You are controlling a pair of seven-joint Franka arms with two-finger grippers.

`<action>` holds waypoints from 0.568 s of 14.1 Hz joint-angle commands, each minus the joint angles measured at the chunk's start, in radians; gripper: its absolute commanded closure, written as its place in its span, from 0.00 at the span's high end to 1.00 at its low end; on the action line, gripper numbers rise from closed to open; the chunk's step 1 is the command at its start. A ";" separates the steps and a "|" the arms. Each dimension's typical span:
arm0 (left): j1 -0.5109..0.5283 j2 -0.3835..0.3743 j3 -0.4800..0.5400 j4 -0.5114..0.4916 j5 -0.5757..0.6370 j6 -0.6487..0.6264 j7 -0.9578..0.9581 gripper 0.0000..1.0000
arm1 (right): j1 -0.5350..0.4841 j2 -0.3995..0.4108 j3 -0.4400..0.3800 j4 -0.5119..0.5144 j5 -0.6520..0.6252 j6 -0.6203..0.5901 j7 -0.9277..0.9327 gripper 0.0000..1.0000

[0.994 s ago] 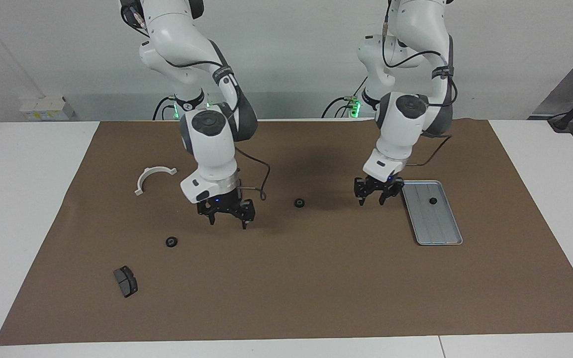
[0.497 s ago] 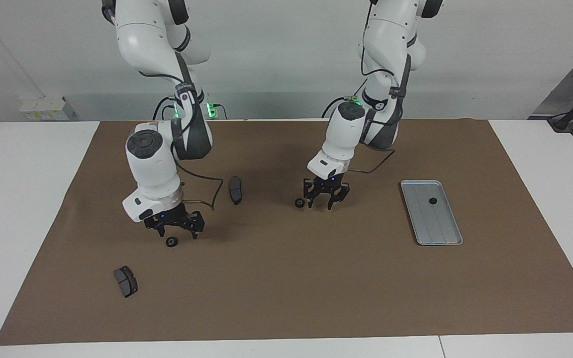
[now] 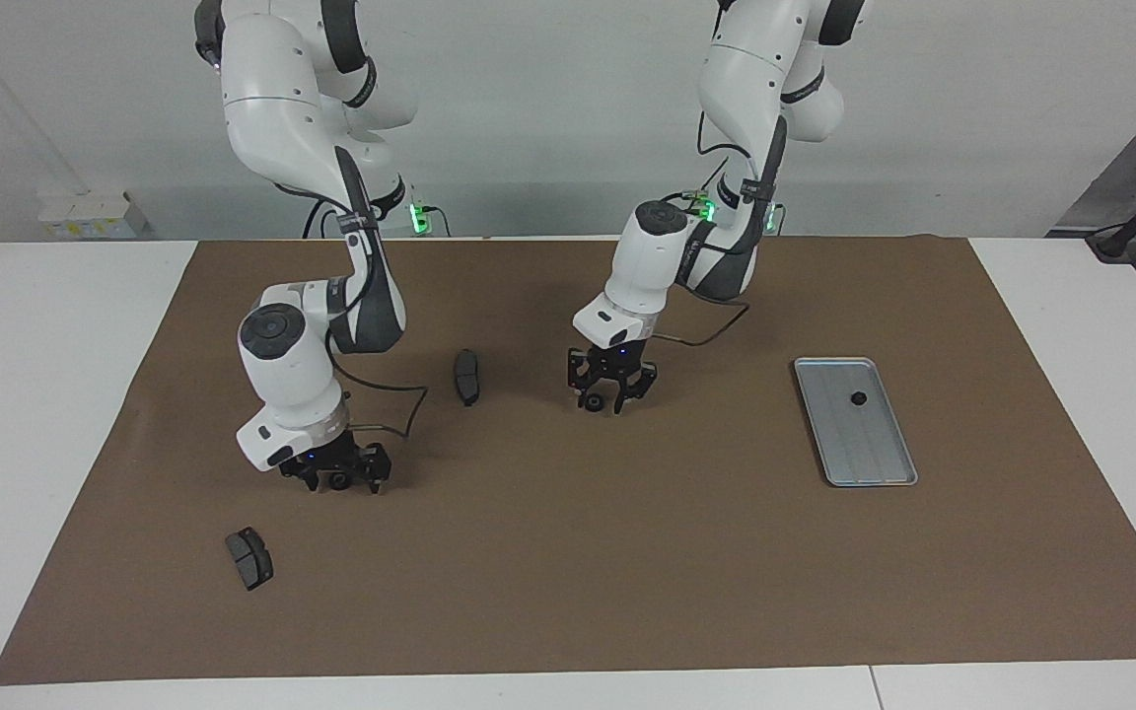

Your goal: Pick bearing gear from pile to tray

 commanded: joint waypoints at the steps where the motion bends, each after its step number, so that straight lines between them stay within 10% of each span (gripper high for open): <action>1: -0.026 0.011 0.017 0.005 -0.007 -0.006 -0.005 0.57 | -0.017 -0.016 0.012 -0.031 0.018 0.022 -0.024 0.98; 5: -0.034 0.011 0.017 -0.008 -0.007 -0.009 -0.003 0.50 | -0.016 -0.025 0.012 -0.047 0.018 0.011 -0.022 0.61; 8: -0.048 0.008 0.017 -0.028 -0.007 -0.009 -0.003 0.48 | -0.021 -0.028 0.012 -0.044 0.018 0.011 -0.019 0.00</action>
